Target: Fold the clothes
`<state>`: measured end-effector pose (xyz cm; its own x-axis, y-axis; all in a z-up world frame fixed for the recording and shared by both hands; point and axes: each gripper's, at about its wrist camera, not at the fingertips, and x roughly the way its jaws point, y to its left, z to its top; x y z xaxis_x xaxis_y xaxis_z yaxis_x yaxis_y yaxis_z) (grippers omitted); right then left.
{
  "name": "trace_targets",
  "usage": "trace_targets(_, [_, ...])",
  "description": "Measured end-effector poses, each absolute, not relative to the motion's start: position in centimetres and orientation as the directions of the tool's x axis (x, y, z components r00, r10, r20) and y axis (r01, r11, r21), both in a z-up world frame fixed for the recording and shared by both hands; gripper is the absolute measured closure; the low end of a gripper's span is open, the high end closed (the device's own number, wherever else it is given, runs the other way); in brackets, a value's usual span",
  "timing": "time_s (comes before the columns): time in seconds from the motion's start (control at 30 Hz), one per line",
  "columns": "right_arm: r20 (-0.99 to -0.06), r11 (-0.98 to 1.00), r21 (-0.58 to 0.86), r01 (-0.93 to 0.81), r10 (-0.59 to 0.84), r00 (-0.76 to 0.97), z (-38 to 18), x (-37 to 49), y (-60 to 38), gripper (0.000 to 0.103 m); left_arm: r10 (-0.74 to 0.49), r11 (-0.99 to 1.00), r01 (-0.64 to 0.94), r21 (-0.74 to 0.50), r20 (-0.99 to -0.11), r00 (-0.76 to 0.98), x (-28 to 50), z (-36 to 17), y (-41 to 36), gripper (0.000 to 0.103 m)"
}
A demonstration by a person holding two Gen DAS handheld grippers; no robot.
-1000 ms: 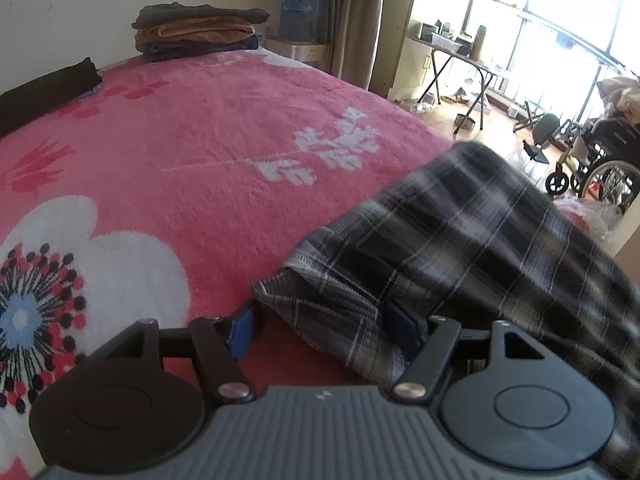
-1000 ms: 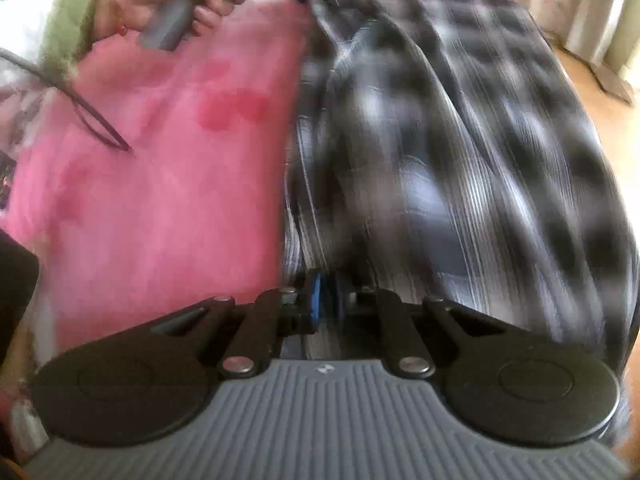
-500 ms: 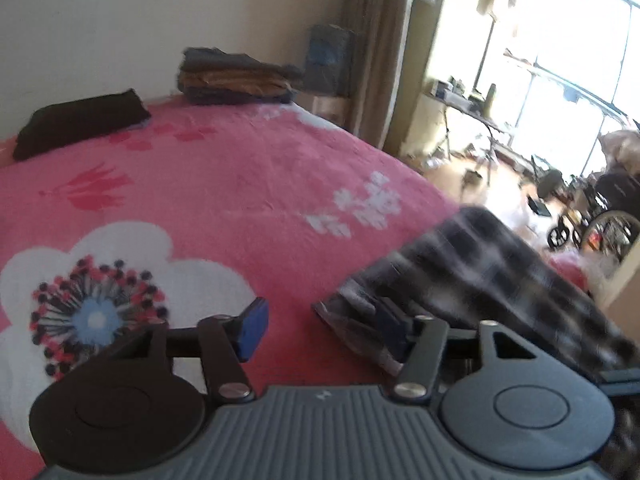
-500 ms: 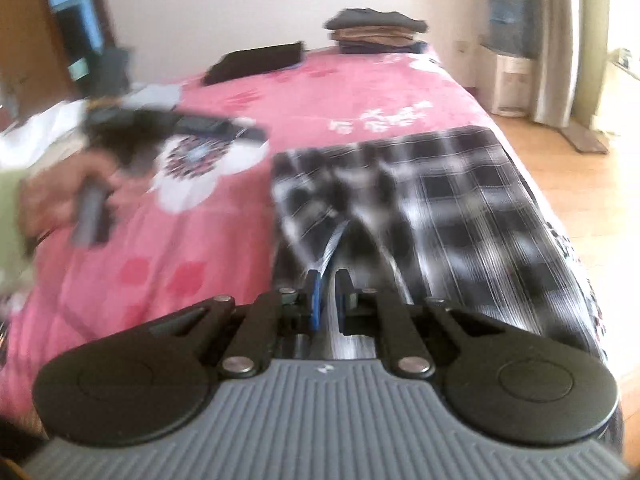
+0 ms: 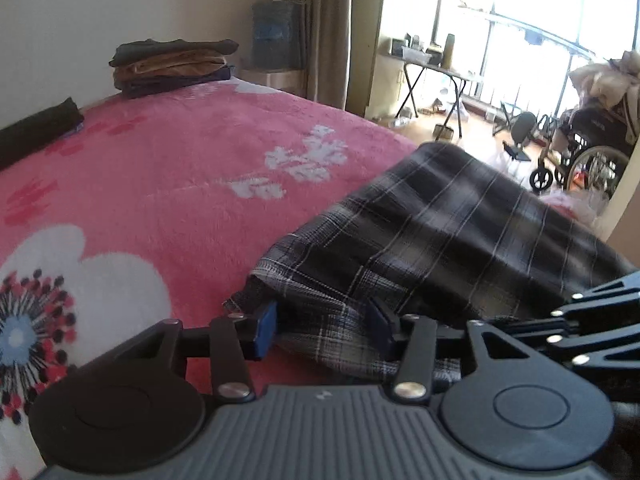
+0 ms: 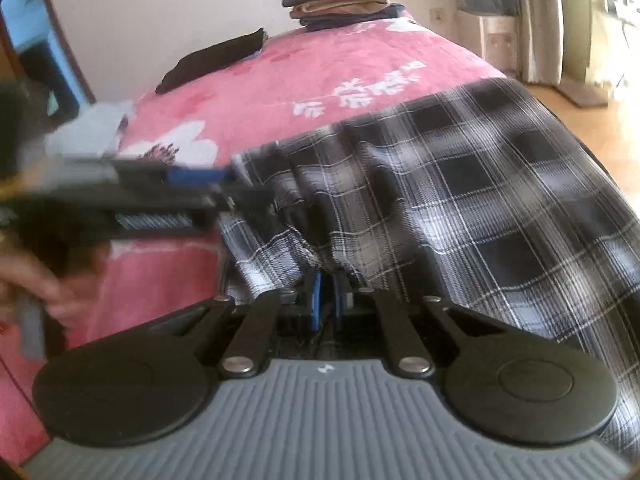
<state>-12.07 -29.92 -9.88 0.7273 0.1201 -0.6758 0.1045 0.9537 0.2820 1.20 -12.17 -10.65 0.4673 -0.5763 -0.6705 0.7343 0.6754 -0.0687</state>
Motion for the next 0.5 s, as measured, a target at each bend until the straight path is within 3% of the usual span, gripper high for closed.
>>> trace_targets(0.17, [-0.651, 0.931, 0.334, 0.150, 0.113, 0.751, -7.2, -14.4, -31.3, 0.097, -0.584, 0.685, 0.726, -0.057, -0.639, 0.501, 0.7, -9.2, -11.3, 0.052])
trace_targets(0.33, [-0.674, 0.948, 0.239, 0.212, 0.005, 0.739, -6.2, -18.1, -32.4, 0.097, -0.619, 0.630, 0.776, -0.006, -0.608, 0.497, -1.3, -7.6, -12.1, 0.046])
trace_targets(0.5, [-0.689, 0.940, 0.217, 0.264, -0.045, 0.723, -6.4, -19.8, -33.5, 0.097, -0.623, 0.566, 0.824, 0.016, -0.647, 0.440, -3.8, -7.4, -14.3, 0.046])
